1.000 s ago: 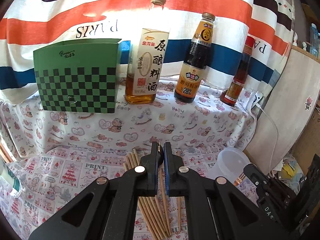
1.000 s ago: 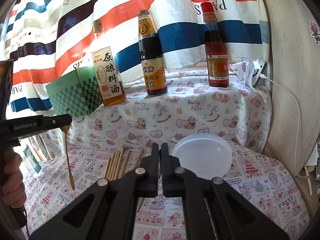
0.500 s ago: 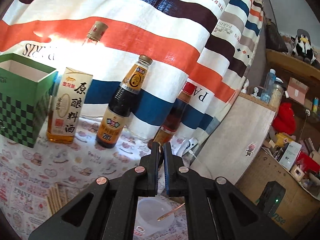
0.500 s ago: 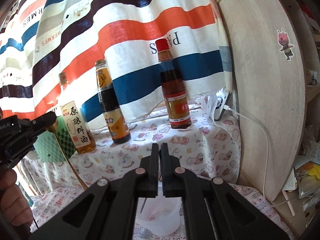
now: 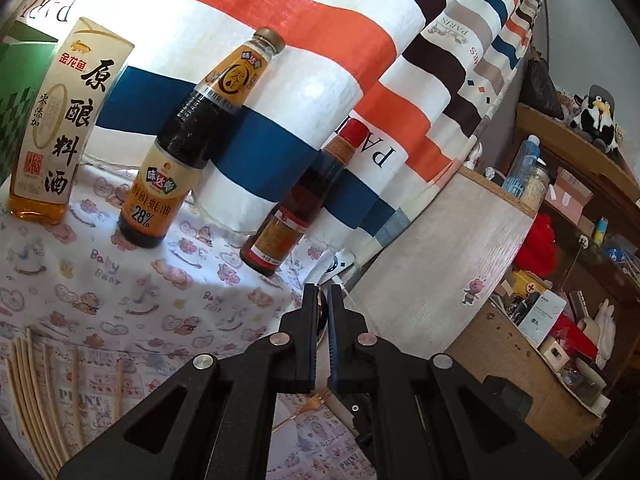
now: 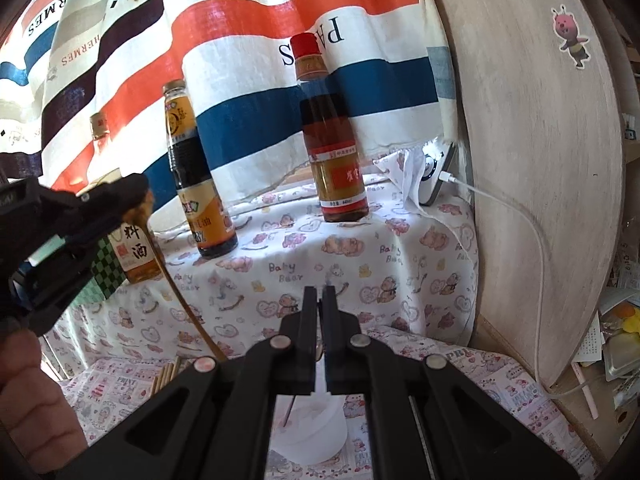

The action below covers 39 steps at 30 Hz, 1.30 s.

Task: Organize utensils
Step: 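Carry spoon and fork over the clear container and open both tools, then withdraw both open tools from the container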

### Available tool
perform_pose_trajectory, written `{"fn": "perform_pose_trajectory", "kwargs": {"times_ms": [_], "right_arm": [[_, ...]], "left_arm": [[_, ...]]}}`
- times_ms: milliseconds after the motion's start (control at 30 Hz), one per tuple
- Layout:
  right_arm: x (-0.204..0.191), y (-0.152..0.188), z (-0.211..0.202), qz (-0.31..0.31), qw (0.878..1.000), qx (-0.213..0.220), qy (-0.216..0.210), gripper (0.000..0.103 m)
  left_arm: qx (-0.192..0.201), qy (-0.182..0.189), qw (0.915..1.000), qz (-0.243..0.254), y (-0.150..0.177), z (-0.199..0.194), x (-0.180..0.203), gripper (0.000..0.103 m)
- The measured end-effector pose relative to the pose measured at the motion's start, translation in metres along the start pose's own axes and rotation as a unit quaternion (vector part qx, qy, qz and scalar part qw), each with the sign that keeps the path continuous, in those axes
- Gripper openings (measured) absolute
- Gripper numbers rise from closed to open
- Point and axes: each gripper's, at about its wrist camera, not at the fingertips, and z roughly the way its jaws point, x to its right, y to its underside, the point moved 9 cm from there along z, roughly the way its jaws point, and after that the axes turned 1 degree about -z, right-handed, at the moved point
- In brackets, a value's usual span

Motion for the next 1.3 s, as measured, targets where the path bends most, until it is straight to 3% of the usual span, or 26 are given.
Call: {"fn": "perform_pose_trajectory", "kwargs": {"times_ms": [367,533,600,633,667,767,867,1000,1167,1300], "right_arm": [[-0.006,0.021,0.022,0.028,0.996,-0.066,-0.055,0.005],[-0.006,0.024,0.026,0.032,0.995,-0.076,-0.058,0.005],[-0.005,0.024,0.025,0.036,0.995,-0.076,-0.059,0.017],[-0.005,0.023,0.024,0.037,0.995,-0.073,-0.059,0.033],[-0.004,0.021,0.022,0.038,0.995,-0.066,-0.057,0.042],[-0.005,0.013,0.011,0.032,0.997,-0.045,-0.051,0.048],[-0.009,0.002,-0.008,0.029,0.998,-0.014,-0.057,0.056],[-0.021,-0.01,-0.036,0.023,0.996,0.022,-0.081,0.065],[-0.043,-0.008,-0.051,0.016,0.992,0.03,-0.119,0.07],[-0.06,0.0,-0.052,-0.007,0.992,0.027,-0.123,0.071]], "left_arm": [[-0.035,-0.045,0.9981,0.023,0.038,-0.004,-0.026,0.004],[-0.056,-0.091,0.9917,0.071,0.052,-0.002,-0.027,0.004],[-0.06,-0.097,0.9897,0.086,0.056,-0.003,-0.026,0.004],[-0.059,-0.1,0.9889,0.093,0.056,-0.005,-0.025,0.004],[-0.055,-0.102,0.9882,0.1,0.055,-0.008,-0.023,0.007],[-0.041,-0.113,0.985,0.124,0.049,-0.022,-0.016,0.024],[-0.014,-0.146,0.9756,0.163,0.035,-0.046,-0.009,0.04],[0.021,-0.21,0.9562,0.203,0.018,-0.089,-0.005,0.066],[0.055,-0.293,0.9288,0.22,0.007,-0.144,-0.016,0.082],[0.071,-0.329,0.9165,0.216,0.012,-0.179,-0.032,0.086]]}}
